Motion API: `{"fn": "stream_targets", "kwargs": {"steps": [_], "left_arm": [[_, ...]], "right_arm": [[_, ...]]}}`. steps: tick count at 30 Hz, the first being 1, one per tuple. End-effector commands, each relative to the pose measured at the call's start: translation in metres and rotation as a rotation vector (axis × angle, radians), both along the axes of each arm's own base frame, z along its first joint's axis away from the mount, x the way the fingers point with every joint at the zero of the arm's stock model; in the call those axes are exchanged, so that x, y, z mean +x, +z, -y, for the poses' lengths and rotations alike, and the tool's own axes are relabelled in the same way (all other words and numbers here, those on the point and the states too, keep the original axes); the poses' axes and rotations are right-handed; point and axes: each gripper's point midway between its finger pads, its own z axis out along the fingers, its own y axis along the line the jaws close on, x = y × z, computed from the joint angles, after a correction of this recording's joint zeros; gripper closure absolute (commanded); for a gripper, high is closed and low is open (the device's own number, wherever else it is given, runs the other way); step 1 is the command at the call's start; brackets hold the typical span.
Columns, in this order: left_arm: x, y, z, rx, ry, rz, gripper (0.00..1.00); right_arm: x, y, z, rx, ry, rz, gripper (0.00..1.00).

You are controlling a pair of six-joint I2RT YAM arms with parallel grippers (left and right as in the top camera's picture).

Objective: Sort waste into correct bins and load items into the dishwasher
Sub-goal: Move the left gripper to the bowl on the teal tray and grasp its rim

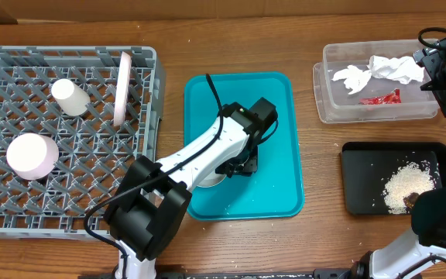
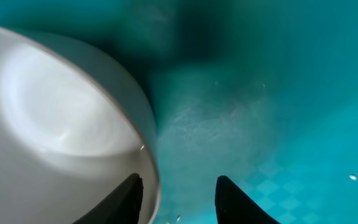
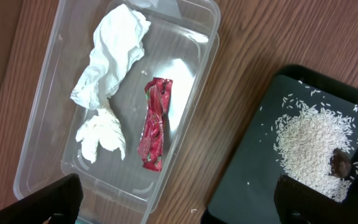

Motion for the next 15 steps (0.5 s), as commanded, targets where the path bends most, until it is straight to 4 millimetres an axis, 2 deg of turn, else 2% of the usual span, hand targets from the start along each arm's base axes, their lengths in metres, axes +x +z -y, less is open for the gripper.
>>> {"fn": "stream_targets", "kwargs": {"steps": [1,3,5,9,12,15], "left_arm": [[-0.012,-0.011,0.003,-0.012,0.035,-0.027,0.6],[-0.012,-0.013,0.0,-0.006,0.049,-0.027,0.62],[-0.011,-0.013,-0.002,0.005,0.049,-0.02,0.79],[-0.012,-0.012,-0.006,0.024,0.047,-0.024,0.96],[-0.012,-0.002,-0.005,0.029,0.038,-0.032,0.96],[-0.007,0.026,-0.002,0.034,0.029,-0.032,0.96]], "right_arm": [[-0.001,0.012,0.002,-0.015,-0.004,0.033,0.0],[-0.001,0.012,0.002,-0.015,-0.004,0.033,0.0],[-0.001,0.012,0.002,-0.015,-0.004,0.033,0.0],[-0.001,0.012,0.002,-0.015,-0.004,0.034,0.0],[-0.001,0.012,0.002,-0.015,-0.004,0.033,0.0],[-0.001,0.012,0.002,-0.015,-0.004,0.033,0.0]]}}
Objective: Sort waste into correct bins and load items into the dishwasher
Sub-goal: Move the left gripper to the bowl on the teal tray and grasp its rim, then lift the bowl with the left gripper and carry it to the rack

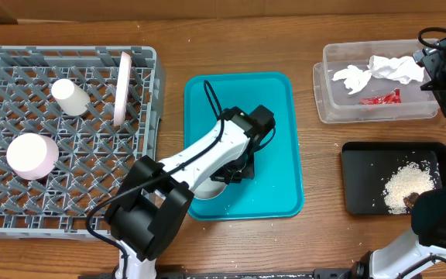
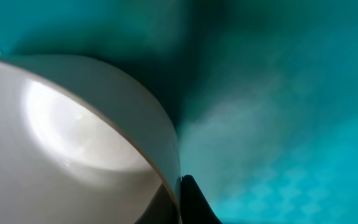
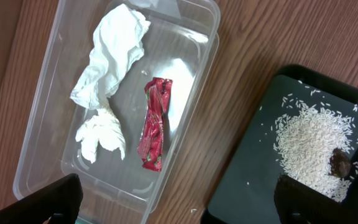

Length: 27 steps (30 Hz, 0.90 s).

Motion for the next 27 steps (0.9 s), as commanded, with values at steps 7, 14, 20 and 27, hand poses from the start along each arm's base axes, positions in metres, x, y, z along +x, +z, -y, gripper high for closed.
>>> {"fn": "stream_targets", "kwargs": {"steps": [7,14,20,27], "left_arm": [[0.047,0.138,0.016,-0.115,0.017,0.171,0.96],[0.069,0.249,-0.038,-0.283,0.078,0.377,0.96],[0.071,0.305,-0.116,-0.537,0.164,0.481,0.96],[0.081,0.315,-0.224,-0.769,0.391,0.58,0.96]], "right_arm": [[-0.001,0.012,0.002,-0.016,-0.005,0.033,0.0],[-0.001,0.012,0.002,-0.016,-0.005,0.033,0.0],[-0.001,0.012,0.002,-0.016,-0.005,0.033,0.0],[-0.001,0.012,0.002,-0.016,-0.004,0.033,0.0]]}}
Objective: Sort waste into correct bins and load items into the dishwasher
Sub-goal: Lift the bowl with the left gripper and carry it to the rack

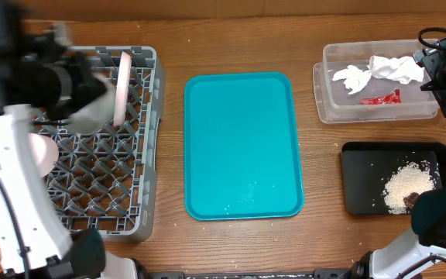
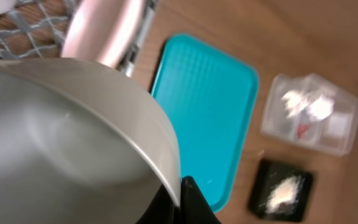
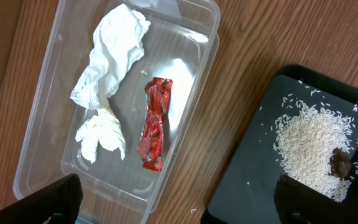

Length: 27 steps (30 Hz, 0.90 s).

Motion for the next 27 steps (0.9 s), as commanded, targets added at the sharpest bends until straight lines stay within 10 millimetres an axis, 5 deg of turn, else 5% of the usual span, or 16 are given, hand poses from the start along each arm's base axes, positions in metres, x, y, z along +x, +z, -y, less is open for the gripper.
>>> {"fn": "stream_targets", "kwargs": {"steps": [1,15,27], "left_arm": [[-0.004,0.001,-0.024,-0.215,-0.049,0.088,0.96],[-0.018,-0.066,-0.094,-0.678,0.052,0.402,0.96],[-0.013,-0.105,-0.102,-0.736,0.022,0.629,0.96]], "right_arm": [[-0.001,0.012,0.002,-0.015,-0.005,0.033,0.0],[-0.001,0.012,0.002,-0.015,-0.004,0.033,0.0],[-0.001,0.012,0.002,-0.015,-0.005,0.033,0.0]]}}
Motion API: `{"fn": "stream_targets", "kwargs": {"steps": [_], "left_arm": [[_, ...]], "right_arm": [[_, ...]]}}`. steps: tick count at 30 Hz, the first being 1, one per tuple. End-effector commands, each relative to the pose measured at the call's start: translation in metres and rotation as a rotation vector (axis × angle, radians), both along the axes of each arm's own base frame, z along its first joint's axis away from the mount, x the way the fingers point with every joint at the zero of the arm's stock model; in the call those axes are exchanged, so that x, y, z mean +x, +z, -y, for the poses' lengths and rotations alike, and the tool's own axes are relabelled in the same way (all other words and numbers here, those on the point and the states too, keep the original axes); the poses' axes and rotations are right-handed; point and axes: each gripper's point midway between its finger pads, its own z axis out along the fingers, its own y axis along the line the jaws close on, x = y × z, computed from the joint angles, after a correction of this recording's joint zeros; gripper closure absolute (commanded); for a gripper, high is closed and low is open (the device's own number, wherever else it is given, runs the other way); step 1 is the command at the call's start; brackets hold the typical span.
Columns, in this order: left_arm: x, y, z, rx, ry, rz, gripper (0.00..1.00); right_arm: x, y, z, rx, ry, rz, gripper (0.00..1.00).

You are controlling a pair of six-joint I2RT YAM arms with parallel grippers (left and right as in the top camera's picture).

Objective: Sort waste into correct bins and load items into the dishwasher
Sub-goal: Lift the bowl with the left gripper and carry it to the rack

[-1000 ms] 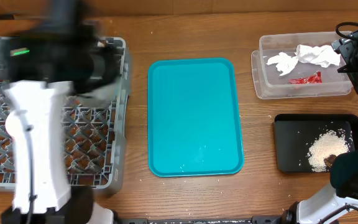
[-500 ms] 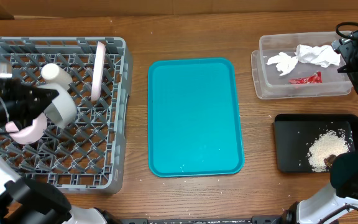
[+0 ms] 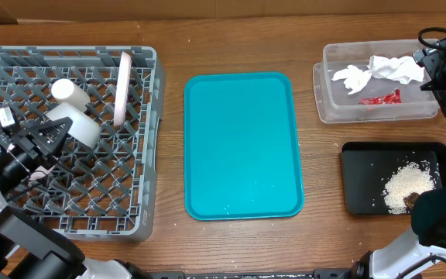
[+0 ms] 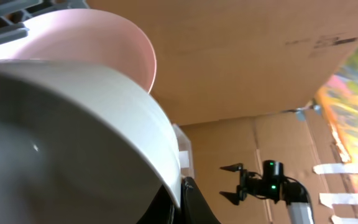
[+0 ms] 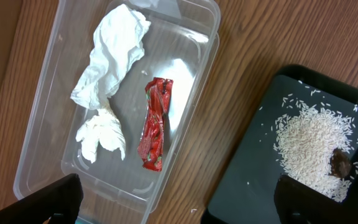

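My left gripper [image 3: 59,133] is shut on the rim of a white bowl [image 3: 80,129], held tipped on its side low over the grey dish rack [image 3: 142,155]. In the left wrist view the bowl [image 4: 67,137] fills the frame, pinched between the dark fingers [image 4: 191,202], with the upright pink plate [image 4: 114,37] right behind it. The plate [image 3: 120,87] and a white cup [image 3: 69,91] stand in the rack. At the far right my right gripper [image 5: 176,214] hangs open over the clear waste bin [image 5: 48,130], which holds crumpled tissue [image 5: 112,56] and a red wrapper [image 5: 154,124].
The teal tray [image 3: 242,143] lies bare in the middle of the table. A black tray [image 3: 362,182] with a heap of rice [image 3: 405,186] sits at the front right. The clear bin [image 3: 327,105] is at the back right.
The left arm with the bowl was high over the rack's back left; now it is lower, at the rack's left middle, with the bowl tipped beside the pink plate. The right arm has not moved.
My left gripper stood open around the bowl's rim on the teal tray, then was shut on that rim. Then the bowl was off the tray and over the rack. Now it hangs low in the rack. The right gripper stayed open over the bin throughout.
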Motion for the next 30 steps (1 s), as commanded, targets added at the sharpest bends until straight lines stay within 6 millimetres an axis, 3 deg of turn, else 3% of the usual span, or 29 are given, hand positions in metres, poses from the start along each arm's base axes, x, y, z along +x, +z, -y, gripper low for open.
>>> {"fn": "stream_targets", "kwargs": {"steps": [1,10,16,30], "left_arm": [[-0.001,0.005,0.001,-0.008,0.005,0.106,0.96],[-0.003,-0.025,0.003,0.056,0.002,0.15,0.96],[-0.004,-0.056,0.001,0.044,0.012,-0.023,0.96],[-0.004,-0.063,-0.007,0.053,0.032,-0.055,0.96]], "right_arm": [[-0.001,0.012,0.002,-0.015,-0.005,0.033,0.0],[-0.001,0.012,0.002,-0.015,-0.005,0.033,0.0],[-0.001,0.012,0.002,-0.015,-0.005,0.033,0.0],[-0.001,0.012,0.002,-0.015,-0.005,0.033,0.0]]}}
